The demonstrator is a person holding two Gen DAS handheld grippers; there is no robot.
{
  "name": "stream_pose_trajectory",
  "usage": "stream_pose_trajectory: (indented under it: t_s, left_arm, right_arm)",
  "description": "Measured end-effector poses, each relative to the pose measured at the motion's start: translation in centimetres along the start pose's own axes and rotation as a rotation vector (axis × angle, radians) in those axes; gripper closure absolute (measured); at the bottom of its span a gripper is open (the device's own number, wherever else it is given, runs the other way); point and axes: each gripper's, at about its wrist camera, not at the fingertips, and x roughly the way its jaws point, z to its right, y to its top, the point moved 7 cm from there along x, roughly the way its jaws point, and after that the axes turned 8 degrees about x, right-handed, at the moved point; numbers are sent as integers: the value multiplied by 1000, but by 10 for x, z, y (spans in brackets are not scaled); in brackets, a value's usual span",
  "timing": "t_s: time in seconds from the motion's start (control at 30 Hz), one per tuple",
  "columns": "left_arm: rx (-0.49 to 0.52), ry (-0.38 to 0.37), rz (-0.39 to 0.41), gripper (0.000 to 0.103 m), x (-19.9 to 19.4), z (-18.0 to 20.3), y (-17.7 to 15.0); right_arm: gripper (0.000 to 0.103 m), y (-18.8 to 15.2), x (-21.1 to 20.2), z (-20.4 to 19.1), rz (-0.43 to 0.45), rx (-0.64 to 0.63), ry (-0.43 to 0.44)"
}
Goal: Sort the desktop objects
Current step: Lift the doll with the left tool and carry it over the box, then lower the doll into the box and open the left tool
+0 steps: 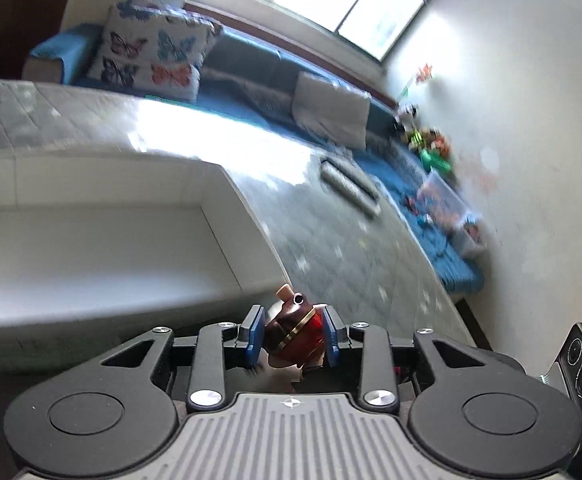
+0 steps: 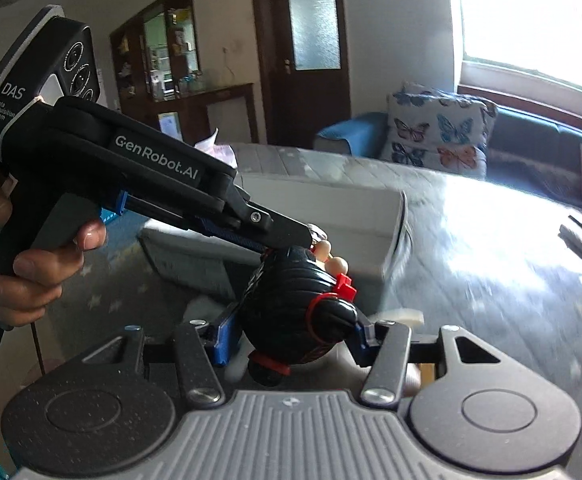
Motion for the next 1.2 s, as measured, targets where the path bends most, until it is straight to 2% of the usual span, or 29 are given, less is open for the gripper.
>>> stream_pose_trajectory:
  t_s: [0.17, 0.3, 0.33, 0.37, 0.4, 0.53, 0.63, 0.8, 0.97, 1.03, 1.1, 1.2]
  left_arm:
    - [-44, 20, 34, 70, 13, -37, 31]
    - [-85, 34, 26, 70, 38, -69, 46]
    - [-97, 34, 15, 76, 46, -76, 48]
    - [-111, 31, 1, 88, 55, -84, 49]
    - [-122, 29, -11, 91, 63, -91, 49]
    - [-183, 24, -26, 90, 90, -117, 47]
    - [-216, 33, -38, 90, 96, -131, 46]
    - [-236, 39, -42, 89, 100, -141, 45]
    - [-266, 45, -32, 84, 96, -147, 46]
    - [-265, 58, -27, 83, 92, -148, 45]
    - [-265, 62, -21, 81, 88, -149, 46]
    - [-265, 67, -4, 79, 83, -149, 47]
  right_arm:
    - [49, 38, 39, -1, -10, -41, 14]
    - [49, 59, 75, 0, -51, -43, 19]
    - [49, 64, 90, 3, -74, -39, 19]
    - [50, 65, 97, 3, -84, -38, 21]
    - [50, 67, 107, 3, -98, -37, 21]
    - [50, 67, 147, 5, -163, -37, 14]
    - [50, 72, 161, 8, -175, -27, 26]
    - [50, 77, 179, 15, -172, -39, -9]
    - [49, 78, 193, 22, -176, -25, -31]
    - [43, 77, 195, 25, -184, -21, -31]
    - [31, 78, 195, 27, -172, -14, -40]
    - [30, 80, 193, 32, -159, -15, -50]
